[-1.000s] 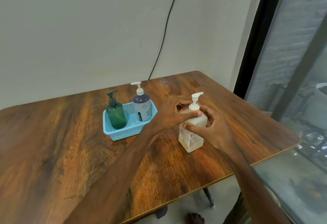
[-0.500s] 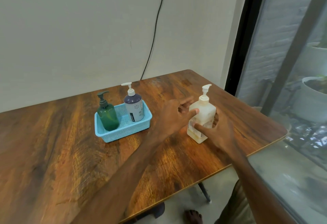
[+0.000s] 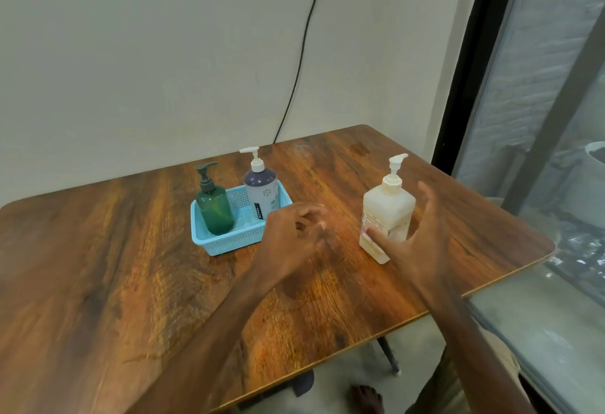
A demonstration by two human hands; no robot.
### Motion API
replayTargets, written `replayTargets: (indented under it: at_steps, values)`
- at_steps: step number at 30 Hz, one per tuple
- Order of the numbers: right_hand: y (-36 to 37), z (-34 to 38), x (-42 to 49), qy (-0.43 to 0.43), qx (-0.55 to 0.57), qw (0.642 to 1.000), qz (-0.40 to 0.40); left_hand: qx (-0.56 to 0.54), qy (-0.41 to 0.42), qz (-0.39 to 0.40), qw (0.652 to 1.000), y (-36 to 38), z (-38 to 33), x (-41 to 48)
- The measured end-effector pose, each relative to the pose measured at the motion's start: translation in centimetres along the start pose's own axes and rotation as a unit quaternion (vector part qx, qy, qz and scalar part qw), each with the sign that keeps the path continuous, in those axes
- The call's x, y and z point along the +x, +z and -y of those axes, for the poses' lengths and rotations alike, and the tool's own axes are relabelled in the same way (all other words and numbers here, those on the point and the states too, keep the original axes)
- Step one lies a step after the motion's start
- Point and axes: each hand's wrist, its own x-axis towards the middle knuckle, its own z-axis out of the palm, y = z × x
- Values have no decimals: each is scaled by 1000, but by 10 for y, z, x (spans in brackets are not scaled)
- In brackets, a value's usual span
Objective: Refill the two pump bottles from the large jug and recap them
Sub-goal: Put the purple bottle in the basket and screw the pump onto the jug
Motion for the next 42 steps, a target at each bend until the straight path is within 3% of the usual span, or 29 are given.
replayTargets:
  at_steps: [3,5,7,9,11,13,29,42]
  values:
    - [-8,40,-18,-110,33,989,-94,27,-8,-69,997,-17,14,-18]
    - [4,69,-32,-167,79,979,-81,81,-45,-125,988,-31,30,-28]
    - [33,85,-38,-197,97,976,11,150,-77,-164,972,-44,49,-37]
    - [71,86,-33,-188,48,974,120,189,-129,-177,957,-54,65,-44]
    - [108,78,-23,-141,-21,965,221,206,-201,-159,944,-63,82,-50]
    - [138,66,-11,-119,-46,955,267,222,-226,-126,940,-70,102,-50]
    - [224,58,77,-140,27,966,214,121,-163,-131,970,-106,157,27]
    - [293,53,136,-89,20,967,238,149,-225,-114,956,-98,203,91]
